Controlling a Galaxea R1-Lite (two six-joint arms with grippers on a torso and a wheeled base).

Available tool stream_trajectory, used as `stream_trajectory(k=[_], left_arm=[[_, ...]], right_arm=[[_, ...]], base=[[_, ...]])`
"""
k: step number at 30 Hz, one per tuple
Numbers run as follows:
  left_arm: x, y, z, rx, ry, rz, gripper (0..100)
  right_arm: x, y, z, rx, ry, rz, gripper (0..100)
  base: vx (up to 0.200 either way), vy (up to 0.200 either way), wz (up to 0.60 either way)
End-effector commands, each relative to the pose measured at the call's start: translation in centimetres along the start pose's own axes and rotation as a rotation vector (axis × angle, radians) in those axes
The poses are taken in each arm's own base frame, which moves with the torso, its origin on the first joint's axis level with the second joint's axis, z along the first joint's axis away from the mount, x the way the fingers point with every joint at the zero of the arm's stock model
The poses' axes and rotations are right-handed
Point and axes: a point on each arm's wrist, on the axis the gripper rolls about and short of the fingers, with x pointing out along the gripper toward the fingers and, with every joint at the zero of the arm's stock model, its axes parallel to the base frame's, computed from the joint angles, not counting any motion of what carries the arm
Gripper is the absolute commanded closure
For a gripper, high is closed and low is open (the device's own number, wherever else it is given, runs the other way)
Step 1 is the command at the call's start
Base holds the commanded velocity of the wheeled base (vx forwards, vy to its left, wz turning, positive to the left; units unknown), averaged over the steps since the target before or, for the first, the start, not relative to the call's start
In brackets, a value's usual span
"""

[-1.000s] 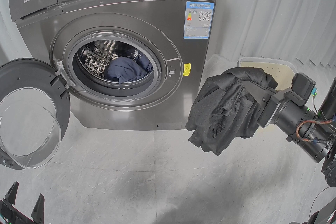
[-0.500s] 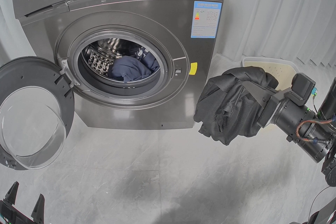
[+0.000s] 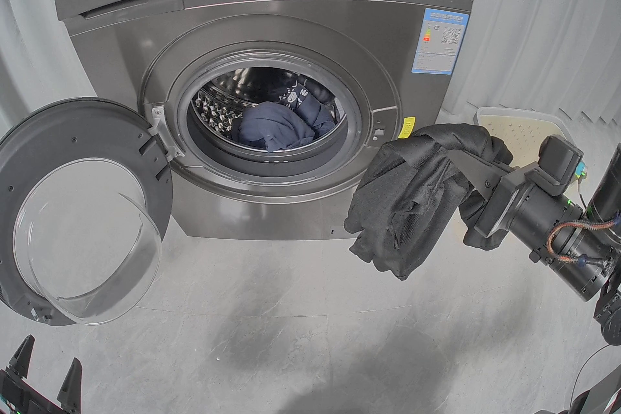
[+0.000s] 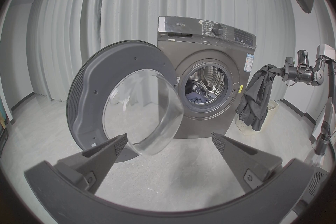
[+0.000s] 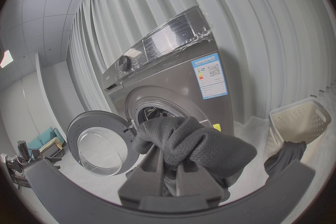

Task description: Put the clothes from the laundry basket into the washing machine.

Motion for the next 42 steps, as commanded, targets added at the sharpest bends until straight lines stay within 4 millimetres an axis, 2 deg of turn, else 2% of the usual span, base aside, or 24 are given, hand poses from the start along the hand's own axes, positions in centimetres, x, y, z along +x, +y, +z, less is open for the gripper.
stream_trajectory(k=[1, 42], left_arm=[[0.03, 0.02, -0.52, 0.000, 0.004, 0.001, 0], [0.03, 0.02, -0.52, 0.000, 0.004, 0.001, 0]], right_arm=[[0.03, -0.01, -0.11, 0.000, 0.004, -0.001, 100], [0.38, -0.04, -0.96, 0.006, 0.036, -0.001, 100]], base=[[0.000, 0.000, 0.00], [0.000, 0.000, 0.00]])
